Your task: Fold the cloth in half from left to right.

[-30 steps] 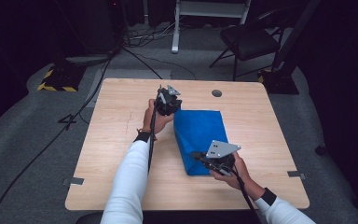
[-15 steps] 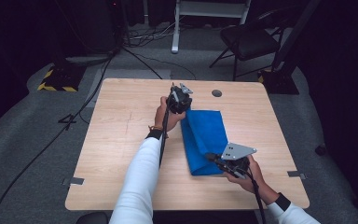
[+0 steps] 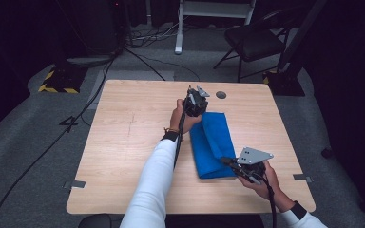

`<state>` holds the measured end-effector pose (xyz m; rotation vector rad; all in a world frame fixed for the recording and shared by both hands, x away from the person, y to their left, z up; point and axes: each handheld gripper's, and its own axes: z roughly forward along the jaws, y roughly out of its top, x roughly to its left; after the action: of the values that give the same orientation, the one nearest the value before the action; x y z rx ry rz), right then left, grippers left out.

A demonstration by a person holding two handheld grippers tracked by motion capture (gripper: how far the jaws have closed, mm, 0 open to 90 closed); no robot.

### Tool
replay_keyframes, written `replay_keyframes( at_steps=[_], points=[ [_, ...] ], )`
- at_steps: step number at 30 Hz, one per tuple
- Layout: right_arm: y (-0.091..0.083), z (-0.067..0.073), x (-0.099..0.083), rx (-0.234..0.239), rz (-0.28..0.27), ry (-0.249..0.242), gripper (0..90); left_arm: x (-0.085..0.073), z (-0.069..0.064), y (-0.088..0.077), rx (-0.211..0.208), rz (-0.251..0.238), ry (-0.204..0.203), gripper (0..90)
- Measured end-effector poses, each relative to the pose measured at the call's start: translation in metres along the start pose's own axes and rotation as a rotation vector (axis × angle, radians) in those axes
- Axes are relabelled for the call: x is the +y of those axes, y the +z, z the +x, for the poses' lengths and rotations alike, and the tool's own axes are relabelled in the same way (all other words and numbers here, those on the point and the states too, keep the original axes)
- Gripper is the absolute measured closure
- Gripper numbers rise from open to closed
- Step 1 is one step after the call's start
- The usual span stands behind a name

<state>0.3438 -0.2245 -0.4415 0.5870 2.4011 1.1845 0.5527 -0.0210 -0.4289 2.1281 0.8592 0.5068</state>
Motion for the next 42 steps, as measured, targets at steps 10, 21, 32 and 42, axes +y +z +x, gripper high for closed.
replay_keyframes(
  at_steps=[10, 21, 32, 42],
  points=[
    [-0.013, -0.007, -0.016, -0.03, 0.023, 0.03, 89.4, 0.006, -0.01, 0.013, 0.006, 0.001, 0.0, 82.9],
    [-0.015, -0.01, -0.026, -0.035, 0.06, 0.043, 89.2, 0.01, -0.025, 0.027, -0.016, 0.004, 0.012, 73.9],
    [-0.008, -0.019, -0.04, -0.079, 0.147, 0.103, 56.8, 0.004, -0.028, -0.022, -0.008, -0.022, 0.074, 30.9],
    [-0.012, -0.031, -0.047, -0.057, 0.159, 0.145, 39.0, -0.053, -0.039, -0.071, -0.101, 0.004, 0.14, 22.8]
  ],
)
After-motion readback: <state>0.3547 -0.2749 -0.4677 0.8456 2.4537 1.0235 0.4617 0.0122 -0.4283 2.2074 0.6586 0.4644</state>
